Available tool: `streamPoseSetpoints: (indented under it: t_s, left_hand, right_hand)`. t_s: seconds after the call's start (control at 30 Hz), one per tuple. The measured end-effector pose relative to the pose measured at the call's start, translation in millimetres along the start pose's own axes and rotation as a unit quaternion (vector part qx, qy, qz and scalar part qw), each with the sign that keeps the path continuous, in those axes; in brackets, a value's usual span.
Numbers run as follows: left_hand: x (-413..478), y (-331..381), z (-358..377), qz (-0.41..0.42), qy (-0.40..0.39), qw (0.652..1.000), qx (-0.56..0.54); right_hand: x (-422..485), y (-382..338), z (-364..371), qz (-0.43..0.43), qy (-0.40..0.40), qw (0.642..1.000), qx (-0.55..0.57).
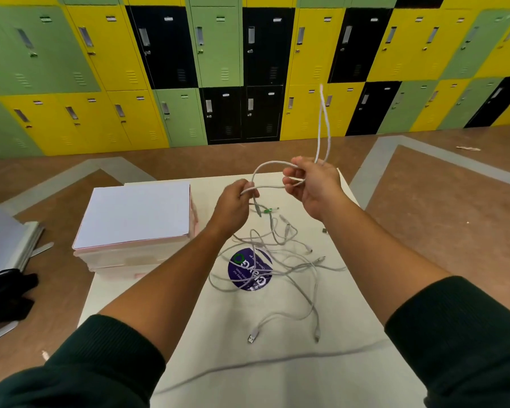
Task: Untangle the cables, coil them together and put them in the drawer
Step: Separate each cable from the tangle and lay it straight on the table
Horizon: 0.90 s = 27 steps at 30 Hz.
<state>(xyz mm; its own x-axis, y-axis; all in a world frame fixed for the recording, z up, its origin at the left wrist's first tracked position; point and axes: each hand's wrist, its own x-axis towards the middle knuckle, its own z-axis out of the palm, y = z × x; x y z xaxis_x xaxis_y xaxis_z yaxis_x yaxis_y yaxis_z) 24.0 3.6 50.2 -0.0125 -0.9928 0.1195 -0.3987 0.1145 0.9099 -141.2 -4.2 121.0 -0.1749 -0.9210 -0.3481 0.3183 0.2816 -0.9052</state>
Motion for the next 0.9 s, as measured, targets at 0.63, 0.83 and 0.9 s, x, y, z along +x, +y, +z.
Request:
streamPoseSetpoints:
  t_s: [0.63, 0.83, 0.9]
  left_hand:
    - [20.1, 50.7, -12.6, 0.046, 0.05, 0.99, -0.122]
    - [20.1, 42.7, -10.9, -0.071, 0.06, 0.966, -0.239]
    - [18.5, 36.8, -11.5, -0.041, 0.056, 0.986, -0.153]
  right_hand:
    - [-14.1, 47.9, 14.8, 0.086, -0.142, 0.971, -0.17]
    - [-21.5, 52.2, 12.3, 0.121, -0.235, 0.944, -0.198]
    - [-22.1, 52.4, 10.9, 0.105, -0.236, 0.942, -0.215]
